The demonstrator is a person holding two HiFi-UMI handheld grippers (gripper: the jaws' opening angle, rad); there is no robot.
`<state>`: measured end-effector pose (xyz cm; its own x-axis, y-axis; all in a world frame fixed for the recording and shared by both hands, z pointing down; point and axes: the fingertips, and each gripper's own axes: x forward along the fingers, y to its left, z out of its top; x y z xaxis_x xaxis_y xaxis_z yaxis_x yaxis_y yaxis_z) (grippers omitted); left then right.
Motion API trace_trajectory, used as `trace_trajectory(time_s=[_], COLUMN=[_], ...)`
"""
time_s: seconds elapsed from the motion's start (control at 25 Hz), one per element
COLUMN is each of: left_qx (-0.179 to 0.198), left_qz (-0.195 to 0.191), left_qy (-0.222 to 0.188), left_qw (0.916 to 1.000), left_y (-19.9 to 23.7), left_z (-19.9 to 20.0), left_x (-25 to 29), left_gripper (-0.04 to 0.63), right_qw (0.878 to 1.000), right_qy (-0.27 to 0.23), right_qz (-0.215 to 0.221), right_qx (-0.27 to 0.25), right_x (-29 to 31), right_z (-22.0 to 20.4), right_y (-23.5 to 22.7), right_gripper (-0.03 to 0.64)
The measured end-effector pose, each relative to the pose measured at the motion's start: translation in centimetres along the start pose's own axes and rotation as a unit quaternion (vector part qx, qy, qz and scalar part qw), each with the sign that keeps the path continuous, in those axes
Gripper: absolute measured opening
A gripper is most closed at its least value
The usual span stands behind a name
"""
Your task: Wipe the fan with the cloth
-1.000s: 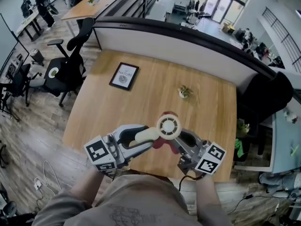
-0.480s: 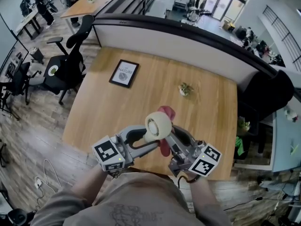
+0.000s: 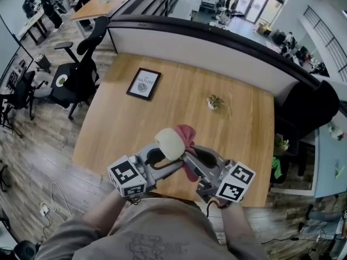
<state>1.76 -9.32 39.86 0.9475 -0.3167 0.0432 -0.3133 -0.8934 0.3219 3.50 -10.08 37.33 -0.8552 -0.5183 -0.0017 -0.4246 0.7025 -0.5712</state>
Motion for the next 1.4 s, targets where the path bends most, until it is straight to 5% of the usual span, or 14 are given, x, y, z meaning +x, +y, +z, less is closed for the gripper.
trace_trajectory(time_s=[0.16, 0.32, 0.56, 0.88, 1.12, 1.4], left_qx=[0.006, 0.016, 0.053, 0.035, 0.017, -0.011], left_qz=[0.002, 0.005, -0.021, -0.032, -0.005, 0.046], left_qy=[0.000, 0.020, 0.047, 0.019, 0.018, 0.038], left_qw=[1.0000, 0.9997, 0.9973, 0.9987, 0.9997, 0.9981], left_y=[0.4, 0.7, -1.0, -1.7, 0.0, 2.5], left_z=[0.4, -0.2, -1.1, -0.4, -0.3, -1.5], left_x=[0.1, 0.1, 0.9, 0.3, -0.2, -0.6], left_gripper=[0.186, 0.186, 0.186, 0.184, 0.184, 0.184], right_qw=[0.997, 0.985, 0.956, 0.990, 0.995, 0.988], right_qy=[-0.070, -0.124, -0.054, -0.057, 0.000, 0.048], right_qz=[0.030, 0.062, -0.008, -0.011, -0.018, 0.031], right_qx=[-0.003, -0.098, -0.287, -0.131, -0.099, -0.142], right_x=[-1.6, -2.7, 0.2, -0.1, 0.0, -0.4], right_z=[3.4, 7.2, 8.7, 6.9, 2.7, 1.0], right_y=[1.9, 6.5, 8.0, 2.5, 1.2, 5.1], right_gripper=[0.064, 0.064, 0.066, 0.064, 0.064, 0.064])
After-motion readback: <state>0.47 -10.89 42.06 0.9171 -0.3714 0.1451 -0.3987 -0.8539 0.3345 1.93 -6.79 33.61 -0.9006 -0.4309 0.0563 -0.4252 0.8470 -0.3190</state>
